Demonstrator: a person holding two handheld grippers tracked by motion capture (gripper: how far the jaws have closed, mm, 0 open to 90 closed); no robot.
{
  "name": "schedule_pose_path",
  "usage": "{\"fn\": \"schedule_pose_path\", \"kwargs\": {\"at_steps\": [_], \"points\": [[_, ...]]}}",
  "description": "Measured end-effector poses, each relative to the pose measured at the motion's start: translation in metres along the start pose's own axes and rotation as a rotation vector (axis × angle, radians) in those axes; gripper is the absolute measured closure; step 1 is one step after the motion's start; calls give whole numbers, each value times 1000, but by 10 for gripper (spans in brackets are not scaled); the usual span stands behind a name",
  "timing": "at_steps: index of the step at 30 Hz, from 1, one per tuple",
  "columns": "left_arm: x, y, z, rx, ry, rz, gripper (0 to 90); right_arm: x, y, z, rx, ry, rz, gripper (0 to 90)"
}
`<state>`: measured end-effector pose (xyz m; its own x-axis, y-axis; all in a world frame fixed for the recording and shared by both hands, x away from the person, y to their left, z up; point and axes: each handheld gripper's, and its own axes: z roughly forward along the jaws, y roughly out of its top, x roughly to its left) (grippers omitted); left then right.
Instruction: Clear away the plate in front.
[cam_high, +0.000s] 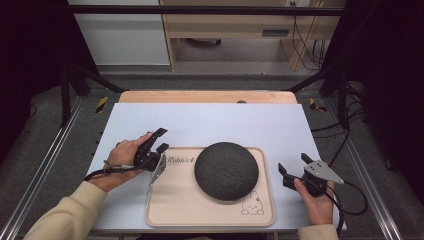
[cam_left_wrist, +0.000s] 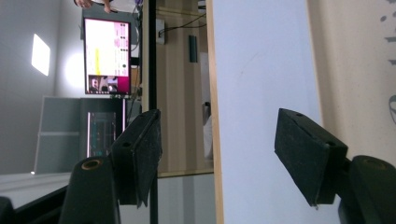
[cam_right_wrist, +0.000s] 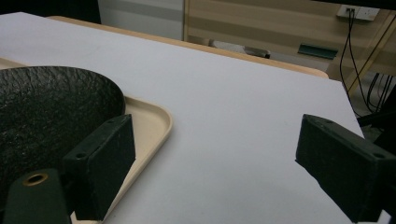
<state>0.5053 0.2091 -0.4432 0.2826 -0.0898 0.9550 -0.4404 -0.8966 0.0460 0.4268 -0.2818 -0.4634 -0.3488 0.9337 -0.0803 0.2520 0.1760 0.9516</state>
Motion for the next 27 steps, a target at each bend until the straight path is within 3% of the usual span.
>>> {"fn": "schedule_pose_path", "kwargs": {"at_steps": [3,4,5,11,17,18,21,22,24,25,26,27], "points": [[4,-1,1,29,0,-56,287,0,-1,1,10,-4,-9,112],[4,-1,1,29,0,-56,278,0,-1,1,10,-4,-9,112],[6,0,0,38,2,-88,273,1,-1,2,16,-2,-7,109],[9,0,0,71,15,-140,257,0,-1,2,18,-6,-24,98],[15,0,-3,116,24,-278,237,0,-1,3,19,-5,-23,92],[15,0,-3,116,24,-278,235,1,-1,3,24,-5,-17,91],[21,-2,-9,136,39,-376,231,0,-2,4,21,-5,-18,87],[21,-2,-9,136,39,-376,228,1,-2,4,22,-5,-11,87],[26,-3,-14,144,47,-425,226,0,-3,5,20,-5,-10,87],[30,-7,-19,138,64,-516,226,-1,-3,5,18,-3,-6,87],[30,-7,-19,138,64,-516,224,-1,-3,5,18,-3,-6,87],[34,-11,-24,137,64,-610,220,-1,-3,5,17,0,-1,87]]}}
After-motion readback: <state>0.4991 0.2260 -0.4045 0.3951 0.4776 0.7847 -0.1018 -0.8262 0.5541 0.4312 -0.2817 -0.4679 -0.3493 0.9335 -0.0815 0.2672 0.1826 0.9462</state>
